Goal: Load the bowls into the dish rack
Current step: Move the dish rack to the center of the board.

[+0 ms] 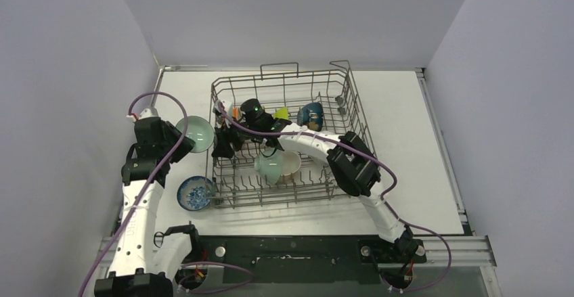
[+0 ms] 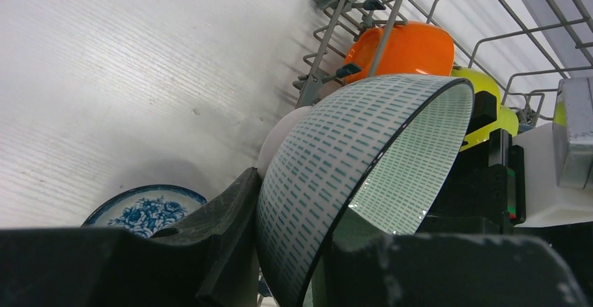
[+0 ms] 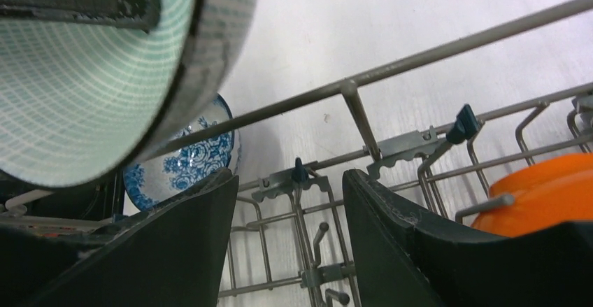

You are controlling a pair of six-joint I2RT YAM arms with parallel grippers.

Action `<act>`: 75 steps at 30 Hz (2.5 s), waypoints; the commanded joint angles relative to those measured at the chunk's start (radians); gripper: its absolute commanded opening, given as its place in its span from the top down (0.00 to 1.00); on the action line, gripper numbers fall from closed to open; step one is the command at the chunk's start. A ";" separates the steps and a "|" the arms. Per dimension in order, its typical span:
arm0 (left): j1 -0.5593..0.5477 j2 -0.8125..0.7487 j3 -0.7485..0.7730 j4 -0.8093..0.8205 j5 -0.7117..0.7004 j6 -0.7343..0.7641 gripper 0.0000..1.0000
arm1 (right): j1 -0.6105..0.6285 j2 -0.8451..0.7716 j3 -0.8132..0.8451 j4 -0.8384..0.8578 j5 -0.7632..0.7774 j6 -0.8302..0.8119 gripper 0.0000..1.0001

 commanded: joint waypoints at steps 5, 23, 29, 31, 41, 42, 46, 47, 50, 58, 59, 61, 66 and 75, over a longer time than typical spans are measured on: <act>0.009 0.023 0.002 0.094 0.005 -0.005 1.00 | 0.026 0.063 0.103 0.004 0.003 -0.016 0.54; 0.009 0.108 0.021 0.046 -0.086 0.064 1.00 | 0.140 -0.185 -0.201 0.095 0.328 -0.150 0.95; 0.006 0.128 0.032 0.047 -0.047 0.081 1.00 | 0.210 -0.231 -0.281 0.143 0.537 -0.205 0.95; 0.006 0.125 0.035 0.047 -0.049 0.081 1.00 | 0.231 -0.238 -0.304 0.159 0.641 -0.227 0.95; 0.006 0.122 0.057 0.035 -0.026 0.081 1.00 | 0.289 -0.247 -0.394 0.257 0.969 -0.354 0.95; 0.006 0.123 0.059 0.036 -0.026 0.081 1.00 | 0.294 -0.247 -0.403 0.268 0.997 -0.368 0.95; 0.006 0.129 0.065 0.036 -0.026 0.080 1.00 | 0.310 -0.242 -0.428 0.320 1.107 -0.430 0.95; 0.006 0.127 0.067 0.037 -0.026 0.081 1.00 | 0.311 -0.240 -0.433 0.329 1.133 -0.442 0.95; 0.007 0.127 0.079 0.033 -0.026 0.081 1.00 | 0.311 -0.243 -0.460 0.388 1.207 -0.476 0.95; 0.007 0.126 0.117 0.034 0.003 0.086 1.00 | 0.304 -0.260 -0.471 0.399 1.185 -0.504 0.95; 0.006 0.126 0.120 0.036 0.010 0.089 1.00 | 0.302 -0.265 -0.467 0.390 1.167 -0.494 0.95; 0.006 0.123 0.124 0.036 0.016 0.091 1.00 | 0.292 -0.265 -0.442 0.339 1.117 -0.463 0.95; 0.006 0.117 0.133 0.042 0.033 0.097 1.00 | 0.258 -0.264 -0.371 0.228 0.986 -0.355 0.90; 0.008 0.086 0.130 0.072 0.039 0.115 1.00 | 0.178 -0.312 -0.336 0.170 0.757 -0.192 0.43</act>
